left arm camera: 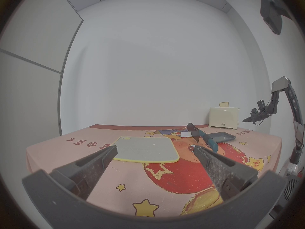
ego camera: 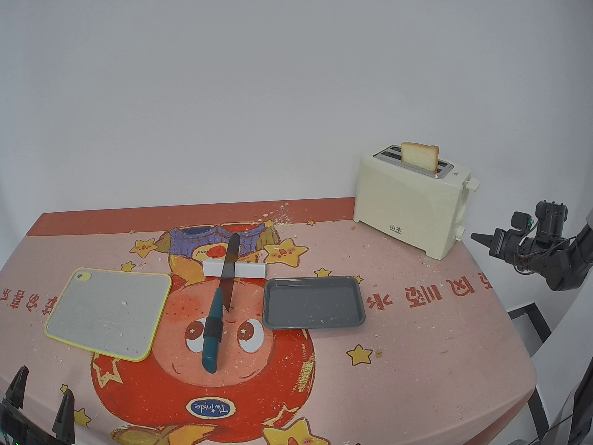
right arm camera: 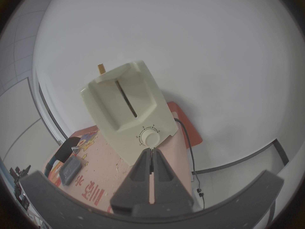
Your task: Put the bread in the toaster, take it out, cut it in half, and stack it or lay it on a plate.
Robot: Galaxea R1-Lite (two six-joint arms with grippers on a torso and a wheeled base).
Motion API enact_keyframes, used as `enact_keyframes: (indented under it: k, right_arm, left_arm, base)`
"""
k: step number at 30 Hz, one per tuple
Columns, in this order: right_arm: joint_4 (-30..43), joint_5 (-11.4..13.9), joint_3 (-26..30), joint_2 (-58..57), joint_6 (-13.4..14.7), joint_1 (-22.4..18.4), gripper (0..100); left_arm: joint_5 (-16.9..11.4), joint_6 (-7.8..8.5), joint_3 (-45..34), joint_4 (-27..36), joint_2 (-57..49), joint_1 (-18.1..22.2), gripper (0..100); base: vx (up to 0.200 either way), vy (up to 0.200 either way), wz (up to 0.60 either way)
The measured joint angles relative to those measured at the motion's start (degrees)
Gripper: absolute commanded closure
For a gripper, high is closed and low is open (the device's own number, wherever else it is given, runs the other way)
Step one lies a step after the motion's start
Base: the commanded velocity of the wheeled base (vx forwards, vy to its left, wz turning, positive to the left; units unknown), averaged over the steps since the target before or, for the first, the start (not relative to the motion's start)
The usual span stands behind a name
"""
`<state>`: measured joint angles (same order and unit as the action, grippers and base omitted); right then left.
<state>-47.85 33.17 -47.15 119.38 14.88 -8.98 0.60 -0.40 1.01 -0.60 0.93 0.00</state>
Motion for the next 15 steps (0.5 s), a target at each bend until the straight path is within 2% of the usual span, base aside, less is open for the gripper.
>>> enact_keyframes:
  k: [3, 8, 12, 15]
  right_arm:
    - [-0.5, -0.5, -0.3, 0.9, 1.1, 0.9, 100]
    - [-0.5, -0.9, -0.6, 1.7, 1.1, 1.7, 100]
    - [-0.6, -3.6, -1.4, 2.8, 1.0, 2.0, 100]
    - [-0.7, -4.3, -1.8, 3.6, 0.8, 2.0, 100]
  left_arm:
    - [0.0, -0.02, 0.0, 0.0, 0.0, 0.0, 0]
    - [0.0, -0.02, 0.0, 0.0, 0.0, 0.0, 0]
    - [0.0, -0.02, 0.0, 0.0, 0.0, 0.0, 0]
    - [0.0, -0.02, 0.0, 0.0, 0.0, 0.0, 0]
  base:
    - [0.0, 0.0, 0.0]
    - [0.0, 0.0, 0.0]
    - [0.0, 0.0, 0.0]
    - [0.0, 0.0, 0.0]
